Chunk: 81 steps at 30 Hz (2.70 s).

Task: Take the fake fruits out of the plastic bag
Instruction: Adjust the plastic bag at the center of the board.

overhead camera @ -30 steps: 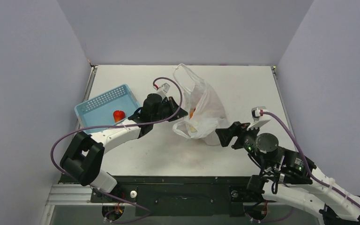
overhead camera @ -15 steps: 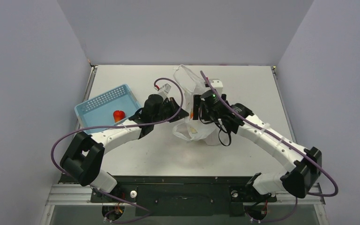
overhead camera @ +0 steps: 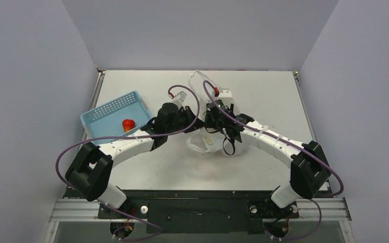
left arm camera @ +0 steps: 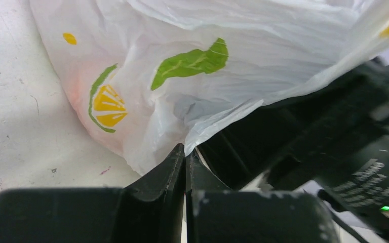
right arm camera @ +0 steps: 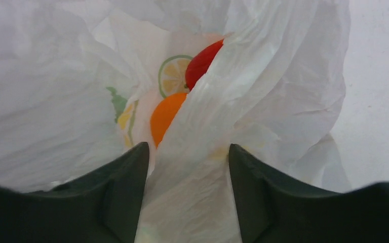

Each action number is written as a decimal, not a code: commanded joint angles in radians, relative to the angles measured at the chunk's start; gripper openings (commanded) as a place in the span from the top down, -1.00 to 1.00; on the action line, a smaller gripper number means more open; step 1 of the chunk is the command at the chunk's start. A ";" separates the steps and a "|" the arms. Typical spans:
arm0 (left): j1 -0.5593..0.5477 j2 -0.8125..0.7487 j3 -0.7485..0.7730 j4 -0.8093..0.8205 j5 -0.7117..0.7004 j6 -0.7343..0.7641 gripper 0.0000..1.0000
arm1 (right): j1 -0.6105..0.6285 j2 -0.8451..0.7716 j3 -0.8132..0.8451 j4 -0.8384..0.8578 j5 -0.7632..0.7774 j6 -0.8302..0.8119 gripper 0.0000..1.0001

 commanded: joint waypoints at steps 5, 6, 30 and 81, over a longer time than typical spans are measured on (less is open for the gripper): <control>0.000 -0.048 0.072 -0.001 -0.026 0.021 1.00 | -0.048 -0.084 -0.105 0.137 0.057 0.004 0.90; 0.003 -0.046 0.076 -0.009 -0.028 0.025 1.00 | -0.084 -0.120 -0.110 0.133 0.040 0.009 0.98; 0.266 0.196 0.328 0.123 0.309 -0.099 1.00 | -0.534 -0.415 -0.061 0.032 -0.547 -0.009 1.00; 0.281 0.148 0.167 0.136 0.360 -0.092 1.00 | -0.008 -0.342 0.057 0.017 -0.861 -0.336 1.00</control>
